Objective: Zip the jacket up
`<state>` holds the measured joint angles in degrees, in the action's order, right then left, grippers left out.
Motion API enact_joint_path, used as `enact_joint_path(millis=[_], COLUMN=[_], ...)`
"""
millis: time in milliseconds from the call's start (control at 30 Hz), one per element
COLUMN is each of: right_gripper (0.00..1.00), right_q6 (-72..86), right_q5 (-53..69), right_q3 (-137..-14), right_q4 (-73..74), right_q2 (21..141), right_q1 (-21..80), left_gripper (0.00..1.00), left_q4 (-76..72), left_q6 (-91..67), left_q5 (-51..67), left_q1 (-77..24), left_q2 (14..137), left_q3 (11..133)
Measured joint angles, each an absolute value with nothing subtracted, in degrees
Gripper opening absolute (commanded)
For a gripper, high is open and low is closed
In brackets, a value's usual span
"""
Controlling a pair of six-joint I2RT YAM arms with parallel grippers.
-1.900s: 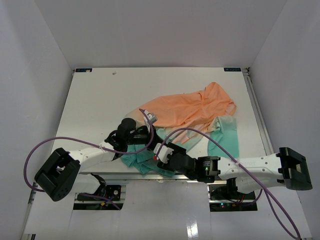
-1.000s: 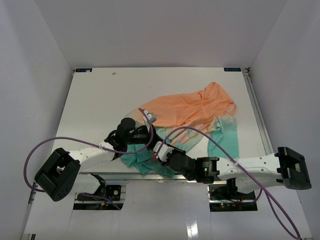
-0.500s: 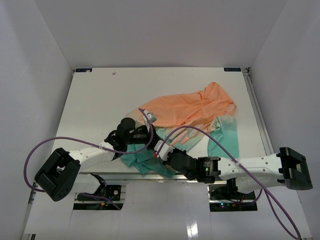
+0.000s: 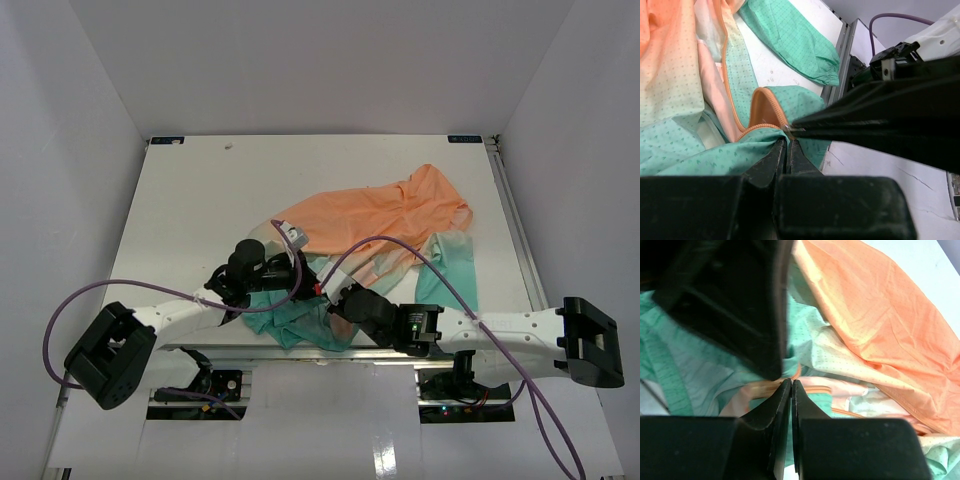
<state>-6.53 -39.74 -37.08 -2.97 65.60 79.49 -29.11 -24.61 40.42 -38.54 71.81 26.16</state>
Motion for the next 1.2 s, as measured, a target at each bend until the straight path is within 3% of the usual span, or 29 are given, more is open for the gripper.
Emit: enact_joint_path(millis=[533,1200], right_gripper=[0.08,0.08], right_q6=[-1.6,7.4], right_q5=[-37.5,-27.6], right_q3=[-39.7,-41.9], right_q4=[-3.4,-12.0], right_q2=[66.3,73.5], right_q1=[71.9,64.2], left_gripper=[0.00,0.00], left_q4=[-29.8,-0.9], left_q6=[-24.4,-27.7], left_q5=[39.1,15.5], left_q1=[-38.3,-38.5], left_q2=[68.3,39.1], left_q3=[25.6,23.2])
